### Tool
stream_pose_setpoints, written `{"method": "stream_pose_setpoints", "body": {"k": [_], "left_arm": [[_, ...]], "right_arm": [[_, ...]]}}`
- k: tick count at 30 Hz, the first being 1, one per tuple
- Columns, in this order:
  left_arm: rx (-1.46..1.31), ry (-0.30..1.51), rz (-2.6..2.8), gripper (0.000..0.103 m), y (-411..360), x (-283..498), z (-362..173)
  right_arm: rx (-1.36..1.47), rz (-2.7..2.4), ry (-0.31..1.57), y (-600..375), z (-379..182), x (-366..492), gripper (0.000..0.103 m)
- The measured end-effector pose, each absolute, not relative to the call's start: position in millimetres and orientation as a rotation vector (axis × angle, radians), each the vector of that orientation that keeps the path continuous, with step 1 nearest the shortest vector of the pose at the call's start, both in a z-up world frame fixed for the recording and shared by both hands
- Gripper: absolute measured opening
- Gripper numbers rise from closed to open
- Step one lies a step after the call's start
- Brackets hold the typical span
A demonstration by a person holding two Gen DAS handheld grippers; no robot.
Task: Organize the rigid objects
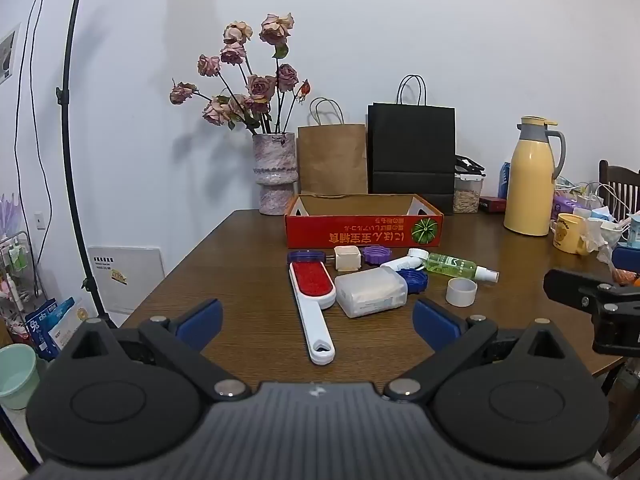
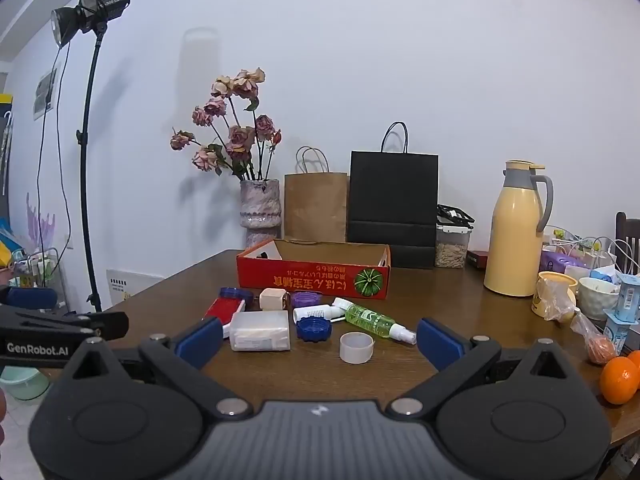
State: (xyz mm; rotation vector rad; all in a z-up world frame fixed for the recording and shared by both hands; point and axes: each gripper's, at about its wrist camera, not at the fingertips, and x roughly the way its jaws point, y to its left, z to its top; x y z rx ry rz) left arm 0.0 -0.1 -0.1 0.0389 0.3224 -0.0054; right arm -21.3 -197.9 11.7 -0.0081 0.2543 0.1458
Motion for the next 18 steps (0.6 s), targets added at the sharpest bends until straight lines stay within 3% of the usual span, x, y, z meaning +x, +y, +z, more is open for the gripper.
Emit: {"method": "stream_pose_setpoints", "body": {"k": [18], "left_arm": [[0.036,0.328,-0.004,0.103,-3.2,-0.4,-1.7]], "right_arm": [[-0.005,0.151,0.262,-196.6,9.1,-20.6,0.103]]}}
